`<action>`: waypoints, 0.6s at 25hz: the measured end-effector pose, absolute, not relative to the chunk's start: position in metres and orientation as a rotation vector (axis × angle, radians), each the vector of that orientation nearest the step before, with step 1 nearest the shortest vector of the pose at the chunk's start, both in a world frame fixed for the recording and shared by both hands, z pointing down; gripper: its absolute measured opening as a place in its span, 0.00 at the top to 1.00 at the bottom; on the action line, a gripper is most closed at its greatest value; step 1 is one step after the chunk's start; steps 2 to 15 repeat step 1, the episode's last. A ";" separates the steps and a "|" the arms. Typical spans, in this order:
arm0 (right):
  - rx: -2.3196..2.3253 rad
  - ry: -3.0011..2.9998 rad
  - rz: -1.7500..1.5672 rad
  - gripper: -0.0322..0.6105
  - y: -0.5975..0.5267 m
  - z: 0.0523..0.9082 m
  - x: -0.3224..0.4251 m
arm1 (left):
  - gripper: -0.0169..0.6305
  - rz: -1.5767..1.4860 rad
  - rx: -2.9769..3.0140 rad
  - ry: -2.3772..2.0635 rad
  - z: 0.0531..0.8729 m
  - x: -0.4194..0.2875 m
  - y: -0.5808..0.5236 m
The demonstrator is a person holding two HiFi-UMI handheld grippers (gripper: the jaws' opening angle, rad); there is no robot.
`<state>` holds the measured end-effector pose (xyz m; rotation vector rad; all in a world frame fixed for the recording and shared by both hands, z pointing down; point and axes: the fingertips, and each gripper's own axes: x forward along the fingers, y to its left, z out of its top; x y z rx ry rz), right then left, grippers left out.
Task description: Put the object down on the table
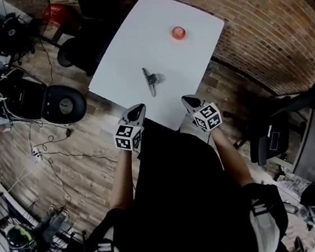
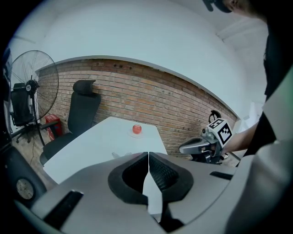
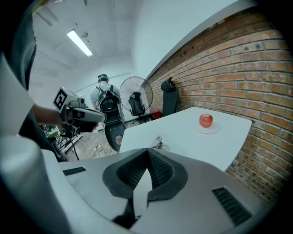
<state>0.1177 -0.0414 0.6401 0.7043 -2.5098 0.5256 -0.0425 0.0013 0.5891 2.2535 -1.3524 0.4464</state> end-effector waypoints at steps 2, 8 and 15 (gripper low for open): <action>0.702 -2.510 0.524 0.95 -0.038 0.640 0.118 | 0.94 0.447 2.252 -1.356 0.589 -0.043 0.005; 0.702 -2.510 0.524 0.95 -0.038 0.640 0.118 | 0.94 0.447 2.252 -1.356 0.589 -0.043 0.005; 0.702 -2.510 0.524 0.95 -0.038 0.640 0.118 | 0.94 0.447 2.252 -1.356 0.589 -0.043 0.005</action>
